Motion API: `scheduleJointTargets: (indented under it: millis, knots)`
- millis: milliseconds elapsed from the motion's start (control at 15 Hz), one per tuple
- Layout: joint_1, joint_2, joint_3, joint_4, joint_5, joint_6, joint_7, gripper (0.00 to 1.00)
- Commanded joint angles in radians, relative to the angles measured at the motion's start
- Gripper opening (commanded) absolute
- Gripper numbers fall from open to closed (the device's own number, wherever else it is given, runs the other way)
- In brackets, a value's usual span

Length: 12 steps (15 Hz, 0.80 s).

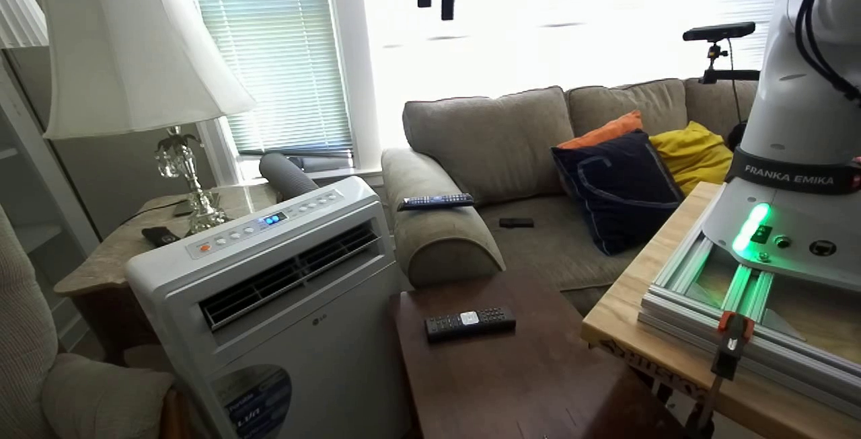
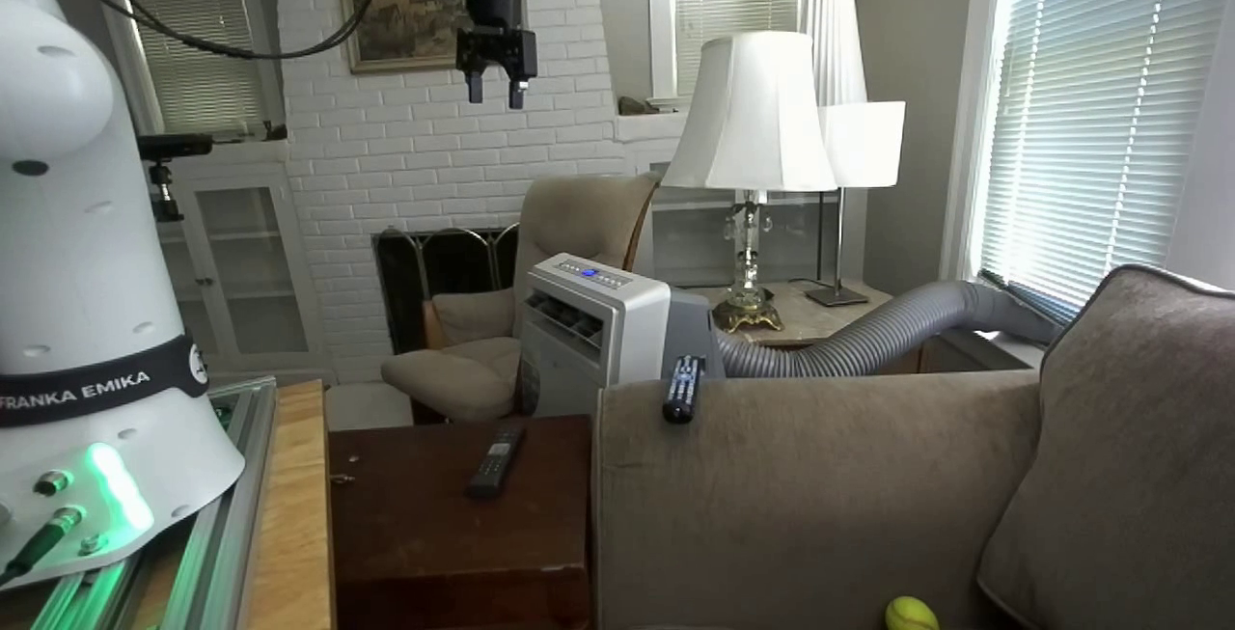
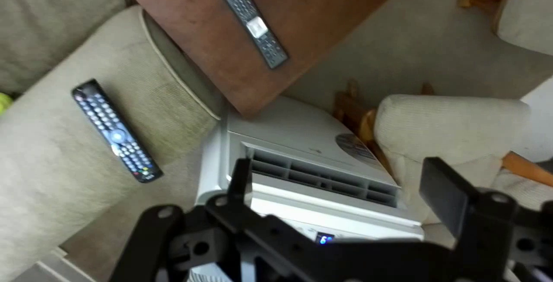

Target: Press the power button on the device to turn it on

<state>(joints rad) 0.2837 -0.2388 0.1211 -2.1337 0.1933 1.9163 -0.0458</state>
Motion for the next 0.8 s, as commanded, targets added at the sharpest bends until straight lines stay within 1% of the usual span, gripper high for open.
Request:
scheduleJointTargets:
  millis: [0, 200, 267, 333, 400, 533, 733]
  knots:
    - [-0.068, -0.242, 0.025, -0.22, -0.155, -0.02, 0.01, 1.0]
    - [-0.104, -0.405, 0.011, -0.357, -0.211, -0.043, 0.016, 1.0]
    - [-0.12, -0.46, 0.008, -0.397, -0.224, -0.035, 0.037, 1.0]
    - [-0.136, -0.513, 0.003, -0.45, -0.213, 0.011, 0.074, 1.0]
    - [-0.116, -0.367, 0.007, -0.325, -0.19, -0.038, 0.025, 1.0]
    - [-0.134, -0.452, 0.003, -0.393, -0.191, -0.025, 0.043, 1.0]
    - [-0.136, -0.494, 0.003, -0.426, -0.191, -0.014, 0.051, 1.0]
